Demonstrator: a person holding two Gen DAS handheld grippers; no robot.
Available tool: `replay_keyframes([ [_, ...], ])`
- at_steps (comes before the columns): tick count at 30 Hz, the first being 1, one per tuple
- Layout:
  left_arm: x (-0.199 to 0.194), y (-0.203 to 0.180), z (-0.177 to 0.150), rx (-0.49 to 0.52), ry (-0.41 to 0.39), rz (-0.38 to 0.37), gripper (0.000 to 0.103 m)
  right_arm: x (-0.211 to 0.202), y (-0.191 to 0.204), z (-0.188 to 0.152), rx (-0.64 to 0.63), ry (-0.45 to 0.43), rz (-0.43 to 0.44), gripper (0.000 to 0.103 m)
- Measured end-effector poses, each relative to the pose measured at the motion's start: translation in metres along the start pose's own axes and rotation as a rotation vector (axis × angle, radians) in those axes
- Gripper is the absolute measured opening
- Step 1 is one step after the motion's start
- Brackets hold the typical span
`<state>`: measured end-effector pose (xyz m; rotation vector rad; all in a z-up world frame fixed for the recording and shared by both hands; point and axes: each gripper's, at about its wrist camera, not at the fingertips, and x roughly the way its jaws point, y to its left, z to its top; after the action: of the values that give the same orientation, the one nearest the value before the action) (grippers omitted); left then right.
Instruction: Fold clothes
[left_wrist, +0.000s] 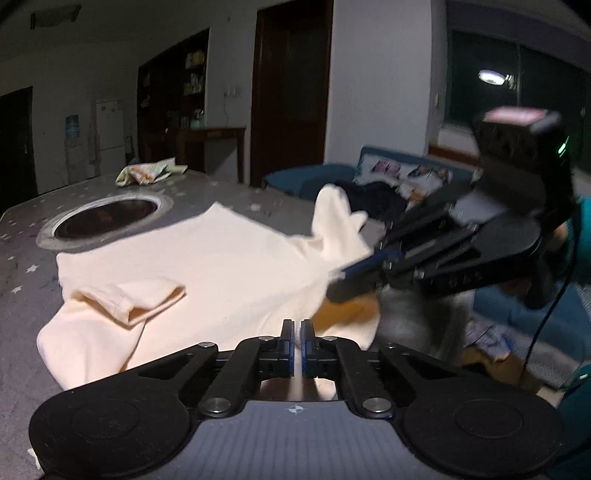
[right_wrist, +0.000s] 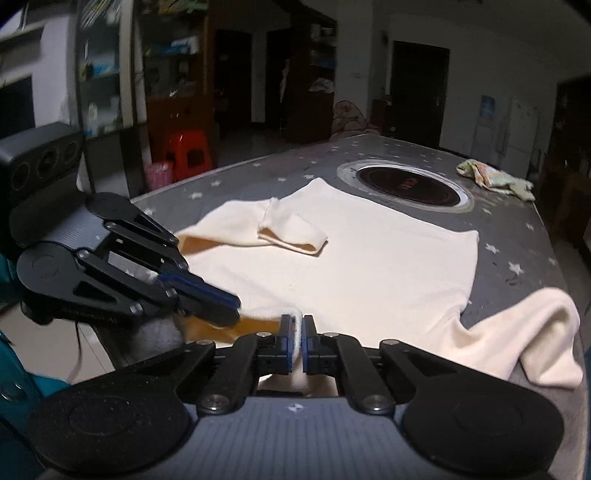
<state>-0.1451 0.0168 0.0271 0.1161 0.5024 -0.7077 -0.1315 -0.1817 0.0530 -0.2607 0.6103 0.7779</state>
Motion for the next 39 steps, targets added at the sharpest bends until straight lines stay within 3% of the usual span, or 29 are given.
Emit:
replay_keyframes([
  [8,0.001,-0.003,-0.015,0.037,0.097,-0.058,0.002,-0.006,0.007,-0.015,-0.029,0.067,0.101,0.007],
  [13,-0.007,0.007,0.011,-0.003,0.003,-0.064,0.003,-0.015,-0.003,-0.003,0.019,-0.013,0.078,0.008],
  [20,0.033,0.018,0.037,-0.13,-0.003,-0.05,0.004,0.0,-0.003,-0.015,0.041,0.044,0.105,0.009],
  [24,0.053,0.012,0.039,-0.15,0.022,-0.074,0.004,-0.025,-0.031,-0.011,0.118,-0.019,0.0,0.011],
  [28,0.065,-0.001,0.04,-0.139,0.029,-0.116,0.005,-0.036,-0.082,-0.018,0.225,-0.015,-0.234,0.013],
  [31,0.073,-0.013,0.04,-0.123,0.042,-0.147,0.005,-0.03,-0.122,-0.031,0.338,0.019,-0.355,0.015],
  [35,0.082,-0.027,0.037,-0.08,0.069,-0.162,0.006,-0.01,-0.158,-0.042,0.41,0.061,-0.407,0.019],
  [39,0.087,-0.03,0.032,-0.073,0.103,-0.154,0.006,0.013,-0.174,-0.021,0.38,0.069,-0.443,0.019],
])
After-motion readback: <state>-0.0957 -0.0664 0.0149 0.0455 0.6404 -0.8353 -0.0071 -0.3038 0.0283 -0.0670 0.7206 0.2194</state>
